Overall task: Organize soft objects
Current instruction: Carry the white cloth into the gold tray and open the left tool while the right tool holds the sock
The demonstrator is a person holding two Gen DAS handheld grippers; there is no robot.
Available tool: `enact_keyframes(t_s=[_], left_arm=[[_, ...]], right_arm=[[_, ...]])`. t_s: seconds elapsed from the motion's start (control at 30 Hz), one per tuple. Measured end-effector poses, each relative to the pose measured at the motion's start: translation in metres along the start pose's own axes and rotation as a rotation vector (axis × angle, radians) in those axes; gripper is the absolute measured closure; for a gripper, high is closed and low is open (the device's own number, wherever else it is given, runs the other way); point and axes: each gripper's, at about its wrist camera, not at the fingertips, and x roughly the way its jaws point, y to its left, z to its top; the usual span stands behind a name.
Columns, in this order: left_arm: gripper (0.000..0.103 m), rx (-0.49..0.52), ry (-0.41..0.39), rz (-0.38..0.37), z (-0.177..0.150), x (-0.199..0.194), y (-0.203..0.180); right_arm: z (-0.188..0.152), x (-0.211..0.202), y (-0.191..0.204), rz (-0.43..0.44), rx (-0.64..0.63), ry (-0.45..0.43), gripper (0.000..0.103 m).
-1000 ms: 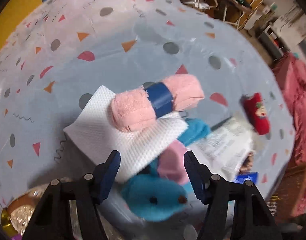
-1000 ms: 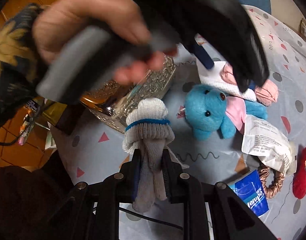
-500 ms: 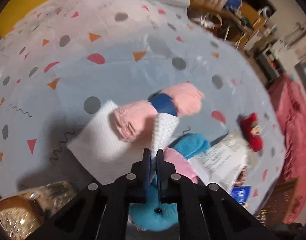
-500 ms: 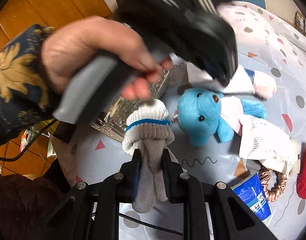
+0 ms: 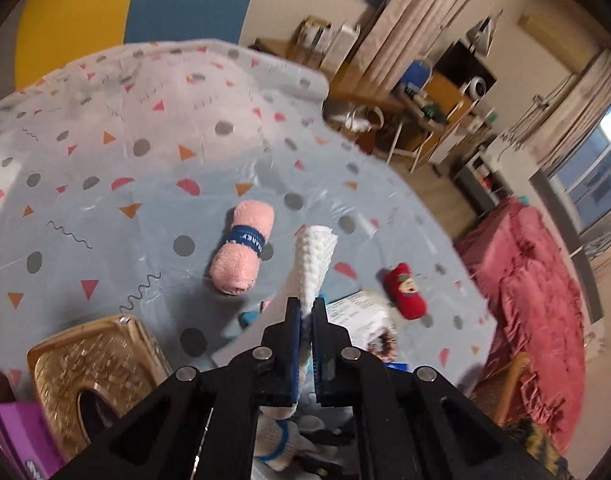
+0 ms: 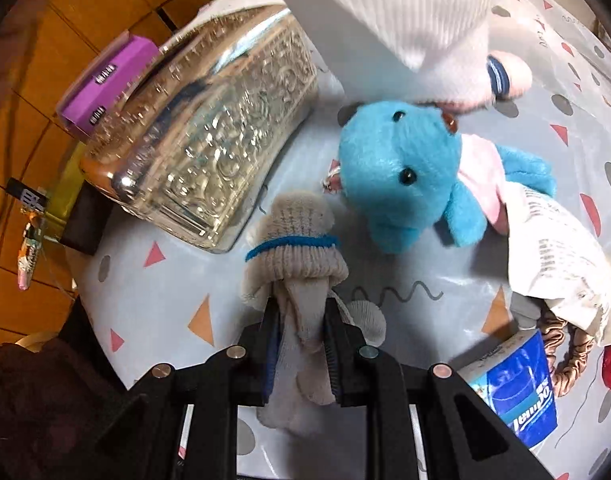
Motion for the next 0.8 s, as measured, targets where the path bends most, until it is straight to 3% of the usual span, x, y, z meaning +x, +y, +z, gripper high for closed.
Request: enact_keyframes(t_s=[0.3, 0.47, 0.6, 0.8], left_arm=[[0.098, -0.03, -0.106, -0.056, -0.009, -0.049, 0.0], [0.098, -0.063, -0.171, -0.042, -0.006, -0.083, 0.016], [0.098, -0.108, -0.254, -0.008, -0.004, -0.128, 0.045], [0.098, -0.169, -0.369, 0.111, -0.02, -0.203, 0.101]], right_arm=[[0.002, 0.009, 0.008, -0.051, 0.03, -0.011, 0.082], [0.008, 0.016, 0.016, -0.077, 0.046, -0.021, 0.082], [0.009, 0.018, 0.02, -0.088, 0.049, -0.029, 0.082], [0.005, 0.027, 0.036, -0.122, 0.013, -0.048, 0.082]])
